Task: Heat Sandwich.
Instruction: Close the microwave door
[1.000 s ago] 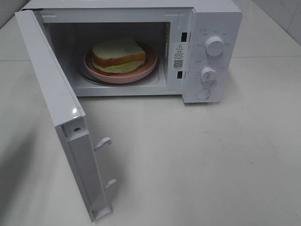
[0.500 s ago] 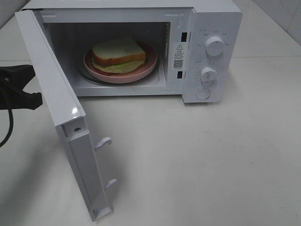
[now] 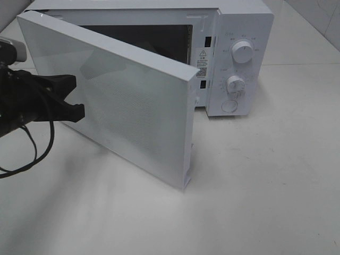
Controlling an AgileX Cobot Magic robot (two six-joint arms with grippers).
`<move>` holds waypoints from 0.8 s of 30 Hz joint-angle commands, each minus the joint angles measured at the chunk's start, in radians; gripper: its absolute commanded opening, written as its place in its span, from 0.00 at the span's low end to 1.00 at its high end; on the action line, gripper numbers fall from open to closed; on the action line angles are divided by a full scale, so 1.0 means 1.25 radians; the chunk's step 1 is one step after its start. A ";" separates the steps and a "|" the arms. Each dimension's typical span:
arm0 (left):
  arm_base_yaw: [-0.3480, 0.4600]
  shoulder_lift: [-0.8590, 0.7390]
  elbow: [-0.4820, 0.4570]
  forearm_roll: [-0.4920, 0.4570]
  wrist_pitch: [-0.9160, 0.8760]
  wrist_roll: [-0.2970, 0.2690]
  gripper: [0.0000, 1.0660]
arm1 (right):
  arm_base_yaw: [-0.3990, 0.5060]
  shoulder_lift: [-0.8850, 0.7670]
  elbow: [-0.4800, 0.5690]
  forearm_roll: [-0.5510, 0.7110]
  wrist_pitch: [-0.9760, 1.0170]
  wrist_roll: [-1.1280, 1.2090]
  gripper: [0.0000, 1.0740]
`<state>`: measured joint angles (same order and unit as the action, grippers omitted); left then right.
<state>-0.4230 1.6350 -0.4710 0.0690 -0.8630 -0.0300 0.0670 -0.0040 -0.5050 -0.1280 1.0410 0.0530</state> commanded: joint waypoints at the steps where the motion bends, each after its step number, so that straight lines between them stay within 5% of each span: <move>1: -0.022 0.013 -0.027 -0.018 -0.009 -0.007 0.00 | -0.006 -0.022 0.000 0.004 -0.006 -0.004 0.70; 24: -0.144 0.153 -0.237 -0.112 0.018 -0.007 0.00 | -0.006 -0.022 0.000 0.004 -0.006 -0.004 0.70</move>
<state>-0.5920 1.8200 -0.7450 -0.0560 -0.8460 -0.0300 0.0670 -0.0040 -0.5050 -0.1280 1.0410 0.0530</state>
